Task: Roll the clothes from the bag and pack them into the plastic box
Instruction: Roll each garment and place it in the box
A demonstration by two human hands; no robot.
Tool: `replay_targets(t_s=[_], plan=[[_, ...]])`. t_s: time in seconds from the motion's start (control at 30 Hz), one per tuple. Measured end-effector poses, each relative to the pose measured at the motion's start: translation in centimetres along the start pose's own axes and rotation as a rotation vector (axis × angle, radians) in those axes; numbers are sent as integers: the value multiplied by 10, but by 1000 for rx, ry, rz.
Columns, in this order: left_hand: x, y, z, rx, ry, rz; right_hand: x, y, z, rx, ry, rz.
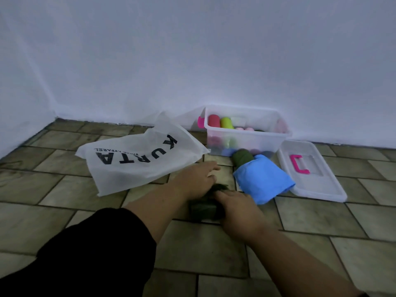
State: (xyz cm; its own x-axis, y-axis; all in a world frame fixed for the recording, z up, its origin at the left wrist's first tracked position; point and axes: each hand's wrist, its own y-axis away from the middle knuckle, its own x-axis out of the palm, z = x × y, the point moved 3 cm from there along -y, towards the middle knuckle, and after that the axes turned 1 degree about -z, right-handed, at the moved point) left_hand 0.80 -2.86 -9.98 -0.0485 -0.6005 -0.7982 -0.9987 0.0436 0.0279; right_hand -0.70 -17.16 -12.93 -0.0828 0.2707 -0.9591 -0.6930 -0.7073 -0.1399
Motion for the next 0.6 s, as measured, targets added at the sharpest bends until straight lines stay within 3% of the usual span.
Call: replay_targets(t_s=[0.07, 0.2, 0.27, 0.33, 0.43, 0.6], plan=[[-3, 8, -3, -1, -16, -9, 0, 1, 1, 22, -45, 20], [15, 32, 2, -65, -169, 267, -16, -11, -9, 184, -296, 121], [20, 38, 5, -82, -204, 229, -24, -21, -19, 277, -373, 116], [25, 40, 3, -41, -234, 187, -26, -31, -21, 272, -469, 217], [38, 41, -4, 39, -328, 149, -21, -44, -17, 220, -360, 411], [53, 47, -3, 91, -438, 25, -18, -60, -22, 244, -132, 515]])
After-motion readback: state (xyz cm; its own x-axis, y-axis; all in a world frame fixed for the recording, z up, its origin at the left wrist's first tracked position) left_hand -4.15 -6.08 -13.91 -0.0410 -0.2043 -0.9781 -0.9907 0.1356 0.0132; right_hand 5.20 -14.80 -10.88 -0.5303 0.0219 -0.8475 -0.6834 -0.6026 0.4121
